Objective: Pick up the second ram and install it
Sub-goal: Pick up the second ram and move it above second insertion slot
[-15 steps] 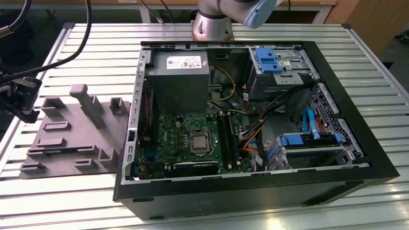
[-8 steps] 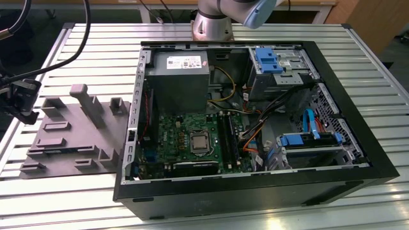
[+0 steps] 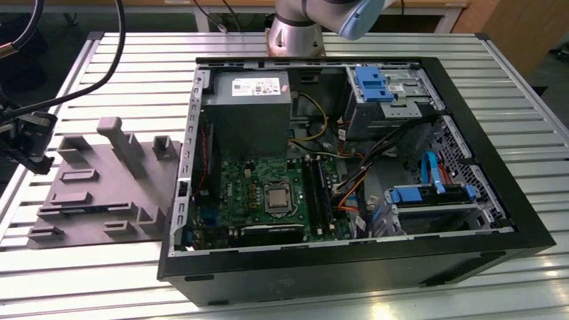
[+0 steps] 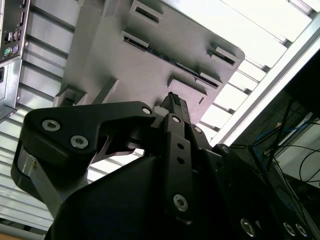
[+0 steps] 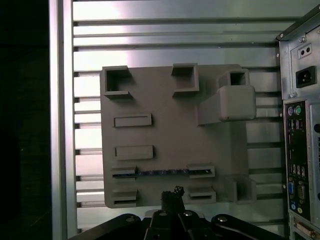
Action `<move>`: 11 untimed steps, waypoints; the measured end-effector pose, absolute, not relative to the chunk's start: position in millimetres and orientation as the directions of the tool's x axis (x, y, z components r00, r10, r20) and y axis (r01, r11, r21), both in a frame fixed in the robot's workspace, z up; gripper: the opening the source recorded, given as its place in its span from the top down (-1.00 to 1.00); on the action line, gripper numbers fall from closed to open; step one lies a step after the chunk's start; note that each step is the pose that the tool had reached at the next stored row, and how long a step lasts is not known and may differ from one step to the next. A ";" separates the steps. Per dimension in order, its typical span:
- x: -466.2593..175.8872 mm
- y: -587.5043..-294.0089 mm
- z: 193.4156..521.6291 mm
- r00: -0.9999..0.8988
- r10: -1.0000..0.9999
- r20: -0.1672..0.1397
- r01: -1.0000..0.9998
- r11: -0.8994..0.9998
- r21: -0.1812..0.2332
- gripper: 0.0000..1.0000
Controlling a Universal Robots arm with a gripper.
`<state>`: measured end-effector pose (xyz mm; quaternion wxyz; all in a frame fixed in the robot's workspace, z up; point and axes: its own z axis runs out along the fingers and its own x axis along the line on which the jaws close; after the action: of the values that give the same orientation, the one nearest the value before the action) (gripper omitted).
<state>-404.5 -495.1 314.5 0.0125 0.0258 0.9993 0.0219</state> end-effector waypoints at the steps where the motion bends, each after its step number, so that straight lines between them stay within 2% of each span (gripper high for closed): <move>1: -404.5 -495.1 314.4 -0.998 0.052 -0.024 0.051 0.998 0.044 0.79; 11: -404.5 -495.1 314.3 -0.998 0.050 -0.024 0.049 0.998 0.044 0.79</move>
<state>-404.5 -495.1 314.3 0.0125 0.0249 0.9994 0.0218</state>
